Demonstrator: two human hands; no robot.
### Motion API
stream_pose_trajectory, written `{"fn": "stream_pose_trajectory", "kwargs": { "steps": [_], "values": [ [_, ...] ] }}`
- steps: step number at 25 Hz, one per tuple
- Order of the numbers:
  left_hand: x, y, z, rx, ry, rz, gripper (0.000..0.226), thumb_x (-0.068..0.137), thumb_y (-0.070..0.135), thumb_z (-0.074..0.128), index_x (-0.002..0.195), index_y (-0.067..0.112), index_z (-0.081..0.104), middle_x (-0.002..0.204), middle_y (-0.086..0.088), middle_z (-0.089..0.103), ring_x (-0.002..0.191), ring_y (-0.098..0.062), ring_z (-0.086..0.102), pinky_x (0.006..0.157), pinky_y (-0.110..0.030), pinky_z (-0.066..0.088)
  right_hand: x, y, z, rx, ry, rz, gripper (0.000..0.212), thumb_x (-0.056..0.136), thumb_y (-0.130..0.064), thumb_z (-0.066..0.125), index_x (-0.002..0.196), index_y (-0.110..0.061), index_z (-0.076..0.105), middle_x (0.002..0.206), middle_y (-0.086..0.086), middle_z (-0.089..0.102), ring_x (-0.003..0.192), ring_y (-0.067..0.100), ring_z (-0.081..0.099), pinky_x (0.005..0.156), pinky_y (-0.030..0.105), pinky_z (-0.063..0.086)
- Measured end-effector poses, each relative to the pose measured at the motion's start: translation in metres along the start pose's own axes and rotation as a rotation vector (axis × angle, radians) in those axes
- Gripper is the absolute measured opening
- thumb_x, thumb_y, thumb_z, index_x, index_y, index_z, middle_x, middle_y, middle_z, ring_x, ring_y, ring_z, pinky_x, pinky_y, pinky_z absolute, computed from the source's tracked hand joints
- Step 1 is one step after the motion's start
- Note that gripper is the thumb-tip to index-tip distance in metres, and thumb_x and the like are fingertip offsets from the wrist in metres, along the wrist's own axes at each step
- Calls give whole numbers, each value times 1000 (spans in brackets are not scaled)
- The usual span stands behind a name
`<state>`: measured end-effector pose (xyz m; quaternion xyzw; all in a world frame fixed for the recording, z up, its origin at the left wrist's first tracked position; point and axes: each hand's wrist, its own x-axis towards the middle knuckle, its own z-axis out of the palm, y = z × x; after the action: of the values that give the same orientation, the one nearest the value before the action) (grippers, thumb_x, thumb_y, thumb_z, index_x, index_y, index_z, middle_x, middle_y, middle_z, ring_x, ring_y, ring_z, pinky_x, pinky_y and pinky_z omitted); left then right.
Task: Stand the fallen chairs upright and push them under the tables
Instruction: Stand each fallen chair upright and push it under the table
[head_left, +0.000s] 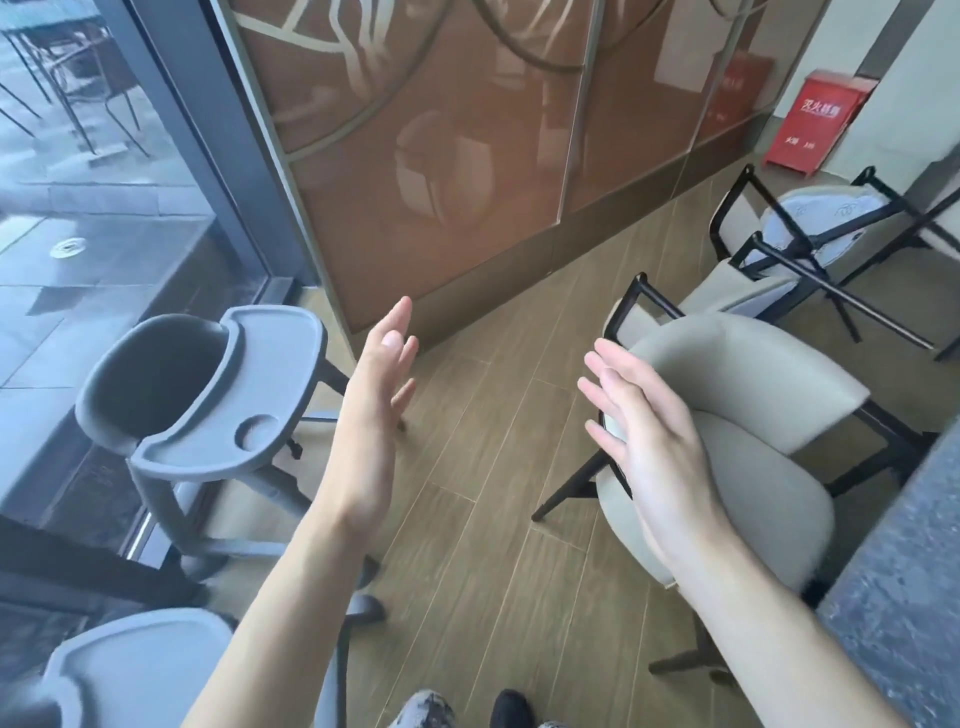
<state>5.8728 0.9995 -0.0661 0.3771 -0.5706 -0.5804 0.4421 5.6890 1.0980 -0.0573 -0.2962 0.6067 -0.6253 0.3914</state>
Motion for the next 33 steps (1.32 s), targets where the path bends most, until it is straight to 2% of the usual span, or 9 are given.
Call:
{"fn": "stream_pose_trajectory", "kwargs": {
  "steps": [7,18,25,30,33],
  "values": [
    [116,-3,-8,9,-55,40,71,85,64,39,151,39,41,153,26,41,136,3,46,120,-43,31,103,-1,32,-26,23,40,30,104,-26,48,130,-33,62,133,-16,63,122,0,59,109,40,46],
    [354,-16,-57,7,-239,3,64,85,65,41,145,42,48,147,27,49,133,4,50,118,-43,33,286,-19,138,-21,176,13,28,102,-30,51,128,-33,63,132,-15,64,116,-1,63,103,37,50],
    [460,-24,-38,4,-370,-15,56,88,65,41,141,49,51,143,33,49,134,6,47,116,-38,35,375,-25,123,24,282,16,29,103,-28,51,128,-30,65,129,-10,68,117,9,65,103,46,49],
    [531,-33,-11,-1,-414,-10,55,88,65,41,140,50,51,143,33,49,134,5,47,116,-38,34,440,-25,111,46,309,11,39,86,-41,58,123,-33,68,127,-12,69,117,9,65,102,45,49],
    [580,-36,19,-7,-433,-4,52,88,63,42,138,50,53,142,34,51,133,6,48,116,-38,35,489,-30,101,50,325,-6,41,84,-43,59,122,-34,69,127,-12,69,117,7,65,101,44,49]
  ]
}}
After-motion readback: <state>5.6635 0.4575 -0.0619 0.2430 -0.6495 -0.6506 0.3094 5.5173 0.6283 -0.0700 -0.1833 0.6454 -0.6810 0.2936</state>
